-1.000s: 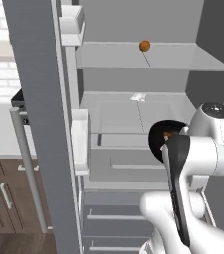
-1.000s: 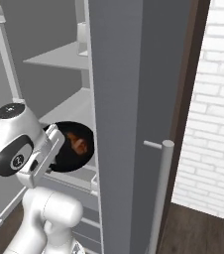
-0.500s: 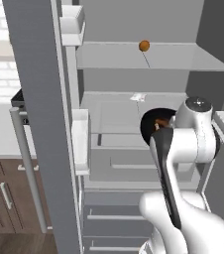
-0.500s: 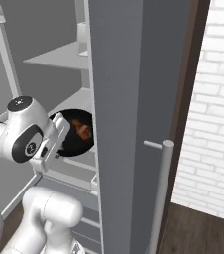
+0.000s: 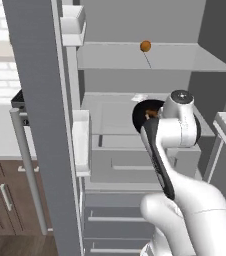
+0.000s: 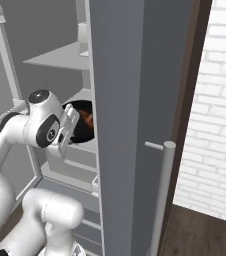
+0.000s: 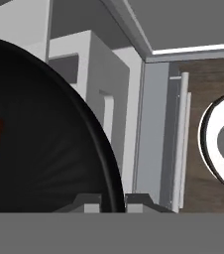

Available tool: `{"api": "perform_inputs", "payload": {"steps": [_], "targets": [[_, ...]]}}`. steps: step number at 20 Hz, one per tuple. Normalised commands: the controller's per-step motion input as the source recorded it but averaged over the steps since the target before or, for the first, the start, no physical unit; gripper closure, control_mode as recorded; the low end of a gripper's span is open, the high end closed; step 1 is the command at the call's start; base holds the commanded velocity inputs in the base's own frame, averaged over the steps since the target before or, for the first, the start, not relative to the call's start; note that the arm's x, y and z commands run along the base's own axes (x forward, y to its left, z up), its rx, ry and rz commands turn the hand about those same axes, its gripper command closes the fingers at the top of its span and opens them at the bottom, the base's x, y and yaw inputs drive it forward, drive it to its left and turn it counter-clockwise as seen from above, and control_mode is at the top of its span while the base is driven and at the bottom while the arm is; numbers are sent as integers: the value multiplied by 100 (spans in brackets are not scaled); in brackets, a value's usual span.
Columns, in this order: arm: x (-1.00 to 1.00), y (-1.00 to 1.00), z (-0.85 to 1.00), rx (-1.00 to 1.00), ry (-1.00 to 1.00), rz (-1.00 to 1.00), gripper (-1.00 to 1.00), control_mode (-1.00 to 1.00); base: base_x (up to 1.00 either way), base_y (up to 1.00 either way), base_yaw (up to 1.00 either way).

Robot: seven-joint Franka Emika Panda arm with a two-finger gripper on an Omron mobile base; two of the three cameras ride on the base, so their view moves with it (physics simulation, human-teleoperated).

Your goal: Pick the chicken drumstick and garlic from their plates and place them in the bowl. Then put the bowl in the fridge.

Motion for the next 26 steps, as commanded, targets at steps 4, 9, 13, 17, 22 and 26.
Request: {"api": "perform_inputs", "payload": {"steps": [4,9,13,17,22,26], "targets": [[45,0,-18,-11,-9,0,100,-100,0,0,0],[60,0,-3,-5,1,0,100,-100,0,0,0],[68,-4,-1,0,3,0,100,-100,0,0,0],[56,-4,-28,-3,5,0,100,-100,0,0,0],[52,0,-58,-7,8,1,100,-100,0,0,0],[47,0,-44,-7,0,2,100,-100,0,0,0]]}}
